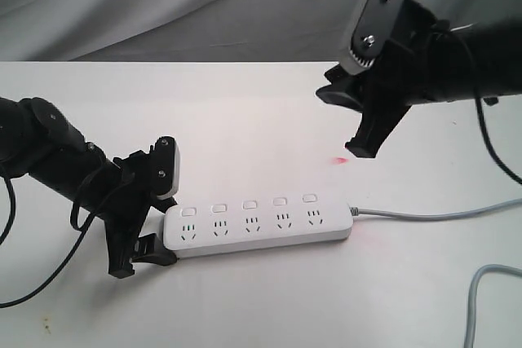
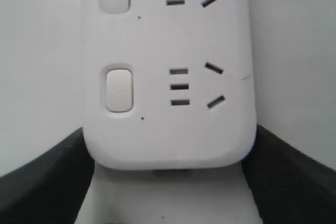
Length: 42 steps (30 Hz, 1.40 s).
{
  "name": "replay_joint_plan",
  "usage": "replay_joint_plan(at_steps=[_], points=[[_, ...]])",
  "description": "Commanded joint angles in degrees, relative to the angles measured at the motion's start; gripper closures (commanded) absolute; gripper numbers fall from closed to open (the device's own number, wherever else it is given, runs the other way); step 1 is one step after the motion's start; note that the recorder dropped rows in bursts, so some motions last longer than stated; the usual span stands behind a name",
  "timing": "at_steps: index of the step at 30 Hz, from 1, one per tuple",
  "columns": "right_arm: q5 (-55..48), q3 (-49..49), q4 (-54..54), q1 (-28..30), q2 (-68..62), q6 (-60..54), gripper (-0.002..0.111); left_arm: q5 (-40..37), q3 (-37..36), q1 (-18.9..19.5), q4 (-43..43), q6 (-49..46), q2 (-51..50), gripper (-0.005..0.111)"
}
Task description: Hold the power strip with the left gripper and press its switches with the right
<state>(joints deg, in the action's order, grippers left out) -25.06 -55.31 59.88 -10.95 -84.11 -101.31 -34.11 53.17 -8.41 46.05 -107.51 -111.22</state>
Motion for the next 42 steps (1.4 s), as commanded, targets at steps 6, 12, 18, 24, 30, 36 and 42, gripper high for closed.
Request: replay_joint_plan(at_steps=[6, 12, 18, 24, 30, 36, 42], points=[[2.9, 14.0, 4.5, 0.0, 22.4, 1.9, 0.108, 0.8, -0.5, -0.2, -2.1, -0.8, -1.1, 0.06], [9.8, 26.2, 8.3, 0.0, 37.0, 2.2, 0.108, 0.8, -0.5, -0.2, -2.1, -0.8, -1.1, 0.06], [17.1, 33.5, 9.4, 0.0, 44.6, 2.4, 0.108, 0.8, -0.5, -0.2, -2.1, -0.8, -1.1, 0.06], [18.4, 34.3, 9.8, 0.0, 45.9, 2.4, 0.108, 0.8, -0.5, -0.2, -2.1, -0.9, -1.1, 0.06], [18.4, 34.3, 9.8, 0.0, 46.4, 2.4, 0.108, 0.8, -0.5, -0.2, -2.1, -0.9, -1.1, 0.06], [20.6, 40.1, 11.6, 8.5, 64.2, 4.4, 0.108, 0.9, -0.5, -0.2, -2.1, -0.8, -1.1, 0.06], [18.6, 43.8, 16.1, 21.7, 78.5, 6.1, 0.108, 0.9, -0.5, -0.2, -2.1, -0.9, -1.1, 0.06]])
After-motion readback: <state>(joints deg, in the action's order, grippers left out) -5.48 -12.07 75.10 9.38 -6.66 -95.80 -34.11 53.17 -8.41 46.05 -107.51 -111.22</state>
